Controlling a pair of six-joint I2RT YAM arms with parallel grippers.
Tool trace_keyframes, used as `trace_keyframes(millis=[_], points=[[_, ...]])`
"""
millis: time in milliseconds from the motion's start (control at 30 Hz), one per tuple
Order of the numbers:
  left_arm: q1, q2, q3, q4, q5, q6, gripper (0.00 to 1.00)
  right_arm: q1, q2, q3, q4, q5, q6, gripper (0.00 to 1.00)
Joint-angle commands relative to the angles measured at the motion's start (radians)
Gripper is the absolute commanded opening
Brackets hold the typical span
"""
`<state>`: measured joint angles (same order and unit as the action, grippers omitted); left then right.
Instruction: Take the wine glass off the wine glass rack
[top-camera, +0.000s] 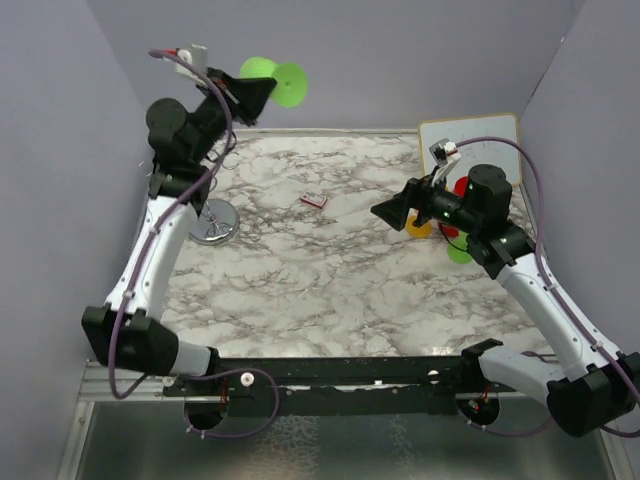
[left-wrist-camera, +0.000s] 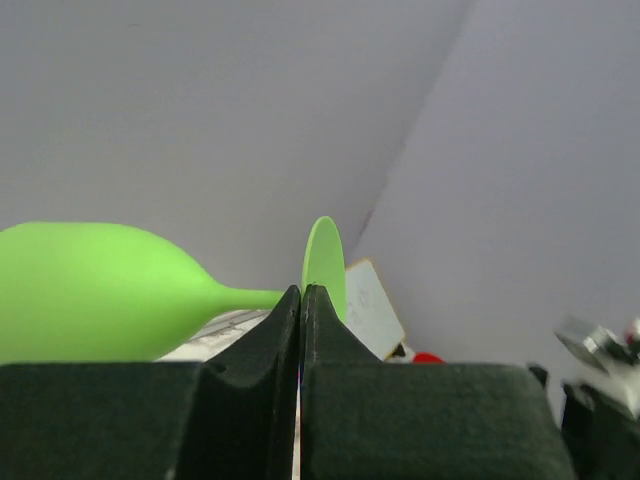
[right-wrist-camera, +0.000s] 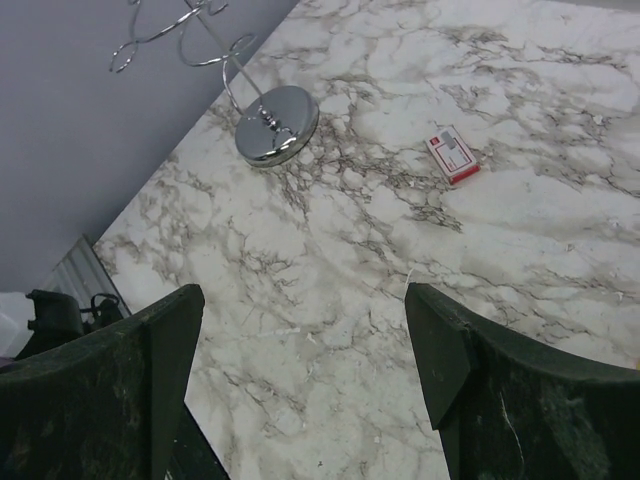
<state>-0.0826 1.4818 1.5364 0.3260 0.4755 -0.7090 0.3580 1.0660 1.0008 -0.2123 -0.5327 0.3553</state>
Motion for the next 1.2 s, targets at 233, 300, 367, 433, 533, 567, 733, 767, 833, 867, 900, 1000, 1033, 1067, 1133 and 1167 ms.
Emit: trace_keyframes(millis=[233, 300, 367, 433, 533, 567, 733, 767, 833, 867, 900, 1000, 1033, 1067, 1133, 1167], points=[[-0.678, -0.494, -0.542, -0.094, -0.480, 1.084, 0.00, -0.003, -0.079, 0.083, -0.082, 0.292, 0.008, 0.82], [-0.815, -0.527, -0.624, -0.098, -0.604, 1.242, 0.00, -0.003, -0.099, 0.094, -0.095, 0.354, 0.003, 0.82], [-0.956, -0.531, -0.695, -0.099, -0.747, 1.377, 0.00, -0.003, -0.110, 0.107, -0.105, 0.392, -0.010, 0.82], [-1.083, -0.513, -0.748, -0.095, -0.895, 1.497, 0.00, -0.002, -0.112, 0.124, -0.111, 0.397, -0.034, 0.82], [-1.196, -0.472, -0.806, -0.082, -1.020, 1.592, 0.00, -0.002, -0.093, 0.157, -0.119, 0.331, -0.086, 0.82], [-1.217, -0.460, -0.822, -0.081, -1.038, 1.611, 0.00, -0.002, -0.078, 0.178, -0.132, 0.298, -0.100, 0.82], [-1.294, -0.364, -0.921, -0.024, -1.157, 1.743, 0.00, -0.003, 0.037, 0.317, -0.263, 0.133, -0.161, 0.82], [-1.304, -0.350, -0.939, 0.001, -1.171, 1.759, 0.00, -0.003, 0.063, 0.341, -0.291, 0.103, -0.171, 0.82], [-1.315, -0.316, -0.963, 0.028, -1.178, 1.769, 0.00, -0.002, 0.115, 0.383, -0.335, 0.031, -0.186, 0.82], [-1.319, -0.300, -0.973, 0.035, -1.180, 1.770, 0.00, -0.003, 0.145, 0.402, -0.359, 0.000, -0.185, 0.82], [-1.333, -0.281, -0.981, 0.047, -1.186, 1.774, 0.00, -0.002, 0.174, 0.425, -0.385, -0.023, -0.185, 0.82], [-1.367, -0.223, -0.999, 0.096, -1.208, 1.788, 0.00, 0.006, 0.281, 0.495, -0.485, -0.064, -0.172, 0.81], [-1.374, -0.198, -1.005, 0.118, -1.215, 1.793, 0.00, 0.015, 0.317, 0.520, -0.522, -0.058, -0.168, 0.80], [-1.382, -0.174, -1.010, 0.135, -1.221, 1.797, 0.00, 0.025, 0.349, 0.548, -0.559, -0.043, -0.167, 0.80], [-1.402, -0.123, -1.012, 0.159, -1.236, 1.804, 0.00, 0.046, 0.408, 0.601, -0.641, 0.004, -0.161, 0.80], [-1.411, -0.100, -1.011, 0.170, -1.244, 1.808, 0.00, 0.054, 0.437, 0.623, -0.675, 0.033, -0.157, 0.80]])
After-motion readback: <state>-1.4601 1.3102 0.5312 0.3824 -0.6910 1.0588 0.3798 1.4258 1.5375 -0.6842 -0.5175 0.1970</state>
